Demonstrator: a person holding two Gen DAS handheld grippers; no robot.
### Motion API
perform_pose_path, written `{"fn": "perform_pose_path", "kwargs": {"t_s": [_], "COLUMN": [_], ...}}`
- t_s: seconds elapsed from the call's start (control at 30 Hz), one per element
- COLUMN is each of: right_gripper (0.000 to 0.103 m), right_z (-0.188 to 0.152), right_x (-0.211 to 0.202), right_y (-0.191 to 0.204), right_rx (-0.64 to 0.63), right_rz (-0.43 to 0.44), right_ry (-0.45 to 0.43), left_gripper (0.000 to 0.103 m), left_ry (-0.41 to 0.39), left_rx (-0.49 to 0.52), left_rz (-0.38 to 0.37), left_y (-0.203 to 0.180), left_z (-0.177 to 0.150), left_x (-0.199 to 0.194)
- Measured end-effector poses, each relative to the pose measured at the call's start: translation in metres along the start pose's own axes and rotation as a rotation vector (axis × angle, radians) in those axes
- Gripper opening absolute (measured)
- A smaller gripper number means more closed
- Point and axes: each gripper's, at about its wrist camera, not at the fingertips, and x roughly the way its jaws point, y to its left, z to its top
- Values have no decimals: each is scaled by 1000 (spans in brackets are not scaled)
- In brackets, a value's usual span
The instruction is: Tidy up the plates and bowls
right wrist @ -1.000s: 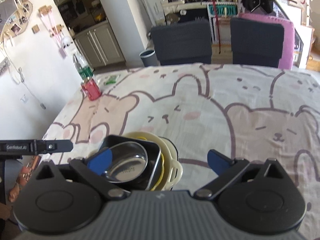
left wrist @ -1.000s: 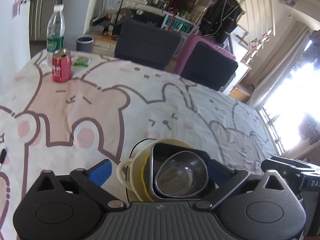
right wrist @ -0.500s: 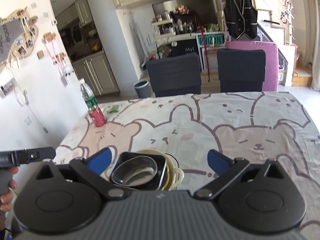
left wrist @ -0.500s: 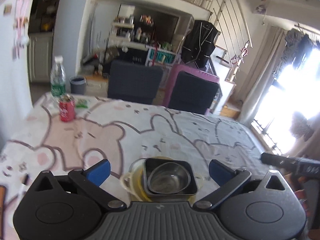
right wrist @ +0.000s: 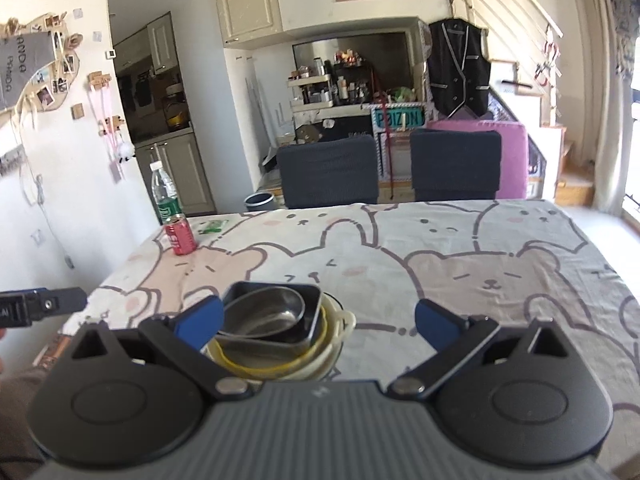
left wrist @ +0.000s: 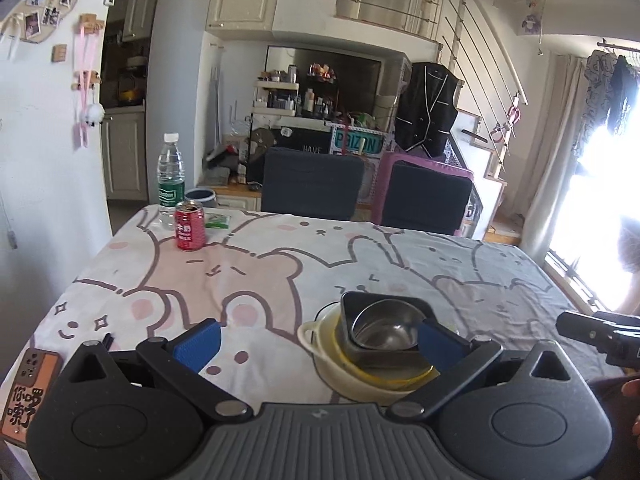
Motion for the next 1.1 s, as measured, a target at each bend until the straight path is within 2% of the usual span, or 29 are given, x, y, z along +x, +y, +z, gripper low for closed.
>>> {"fn": "perform_pose_path", "kwargs": {"t_s": [0.2, 0.43, 0.83, 1.1], "right_gripper": [103, 103, 103, 103], "right_z": [-27, -47, -68, -74], "right_x": [-17, -26, -36, -38], "right_y": [4, 12, 12, 14], "right_rx": [-18, -47, -56, -86], "right_rz": [-38, -87, -148, -164], "right_ry": [-59, -81, -115, -107], "left_gripper": [103, 103, 103, 103], "left_ry": [-11, -31, -38, -26], "left_rx": [37, 102, 133, 131], "left_rz": [10, 37, 26, 19], "left_y": [-5, -14, -11, -12], "left_z": [-18, -32, -46, -48], "left_x": [-9, -15, -16, -14]}}
